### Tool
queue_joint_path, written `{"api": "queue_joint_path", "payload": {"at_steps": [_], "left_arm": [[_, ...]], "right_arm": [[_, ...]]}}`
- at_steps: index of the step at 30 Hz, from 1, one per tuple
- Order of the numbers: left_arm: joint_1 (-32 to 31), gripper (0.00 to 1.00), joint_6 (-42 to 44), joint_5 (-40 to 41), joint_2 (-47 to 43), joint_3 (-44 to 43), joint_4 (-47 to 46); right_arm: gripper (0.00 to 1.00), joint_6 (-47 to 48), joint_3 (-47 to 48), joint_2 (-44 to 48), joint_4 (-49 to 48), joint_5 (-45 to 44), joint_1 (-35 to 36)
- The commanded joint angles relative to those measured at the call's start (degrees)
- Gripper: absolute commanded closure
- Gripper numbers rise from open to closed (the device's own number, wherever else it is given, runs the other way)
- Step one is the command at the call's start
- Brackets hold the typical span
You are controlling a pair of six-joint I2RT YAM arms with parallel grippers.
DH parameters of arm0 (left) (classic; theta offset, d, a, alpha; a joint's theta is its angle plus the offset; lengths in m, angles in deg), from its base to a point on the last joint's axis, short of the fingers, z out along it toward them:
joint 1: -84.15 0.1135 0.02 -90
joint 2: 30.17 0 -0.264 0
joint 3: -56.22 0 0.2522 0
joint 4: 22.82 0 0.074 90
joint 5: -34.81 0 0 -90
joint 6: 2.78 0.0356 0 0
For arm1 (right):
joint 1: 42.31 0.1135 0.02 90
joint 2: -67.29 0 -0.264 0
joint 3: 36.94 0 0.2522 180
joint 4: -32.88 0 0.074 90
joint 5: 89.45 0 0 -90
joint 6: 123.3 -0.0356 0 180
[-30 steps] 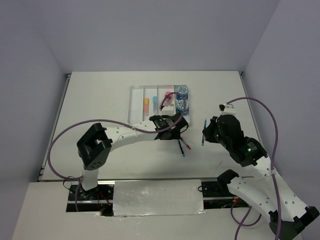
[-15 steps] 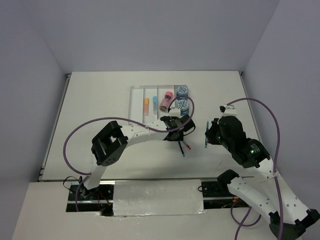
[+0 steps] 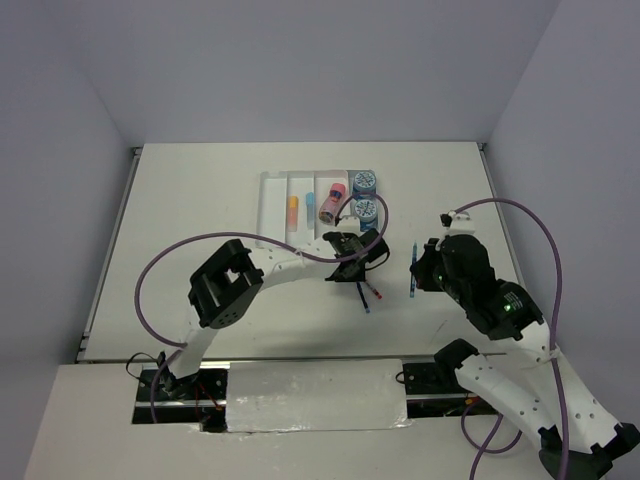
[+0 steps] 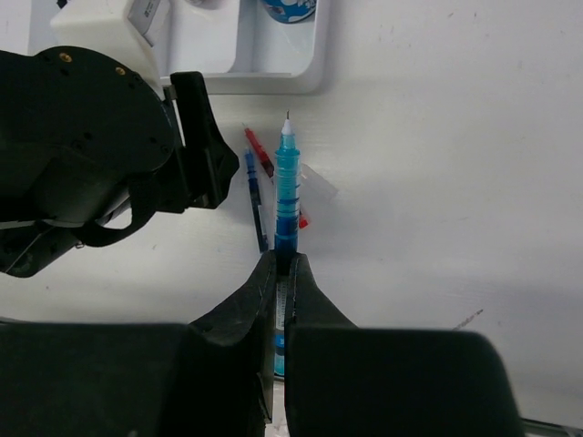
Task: Sort the stationery into containers
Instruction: Pick up the pen cap from the center of the board.
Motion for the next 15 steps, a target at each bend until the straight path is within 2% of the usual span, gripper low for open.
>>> {"api": "queue_joint_path", "payload": {"at_steps": [1,8,15], "left_arm": [[0.12,0.39,0.2,-1.07,1.07,-0.77,-1.68],[0.21,0.4,0.37,-1.95,2.21,-0.77,-2.91],[0.21,0.47,-0.24,-1.16,2.56,-0.33,-1.95]], "right_arm": [[1.0,1.06,0.16,0.87,-0.54,0.65,-0.25],[1.0,1.41,-0.19,0.96,-0.81,1.53,-0.34],[1.0,1.59,-0.1,1.39,-0.89,1.88,-0.25]]}}
